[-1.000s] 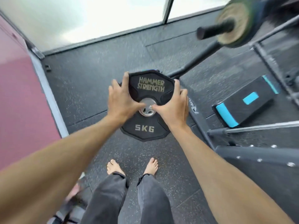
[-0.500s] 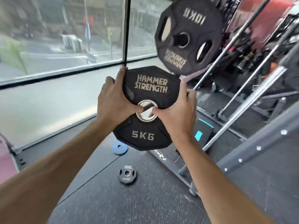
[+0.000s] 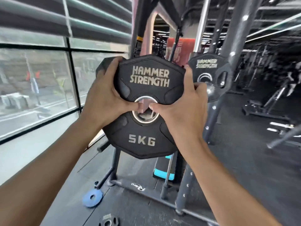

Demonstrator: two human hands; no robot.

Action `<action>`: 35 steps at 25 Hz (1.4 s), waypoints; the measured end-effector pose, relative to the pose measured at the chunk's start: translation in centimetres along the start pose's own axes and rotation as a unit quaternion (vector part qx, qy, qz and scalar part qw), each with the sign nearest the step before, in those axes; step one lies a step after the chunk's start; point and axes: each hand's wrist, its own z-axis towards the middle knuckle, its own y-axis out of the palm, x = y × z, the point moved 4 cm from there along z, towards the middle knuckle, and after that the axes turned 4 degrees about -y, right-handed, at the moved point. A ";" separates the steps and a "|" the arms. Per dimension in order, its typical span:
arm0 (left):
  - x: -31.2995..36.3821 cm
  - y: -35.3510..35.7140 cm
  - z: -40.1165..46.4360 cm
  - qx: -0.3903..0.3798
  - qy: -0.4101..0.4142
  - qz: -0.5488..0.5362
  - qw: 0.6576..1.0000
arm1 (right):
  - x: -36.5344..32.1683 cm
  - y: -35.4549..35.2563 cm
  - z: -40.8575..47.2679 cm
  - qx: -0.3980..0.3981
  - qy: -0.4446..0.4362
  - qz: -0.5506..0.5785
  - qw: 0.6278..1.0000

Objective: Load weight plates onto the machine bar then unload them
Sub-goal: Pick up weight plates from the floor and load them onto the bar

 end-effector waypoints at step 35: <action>5.7 25.2 15.1 -0.058 0.183 0.110 0.975 | 20.2 -1.6 15.9 -0.032 -0.017 -0.077 0.996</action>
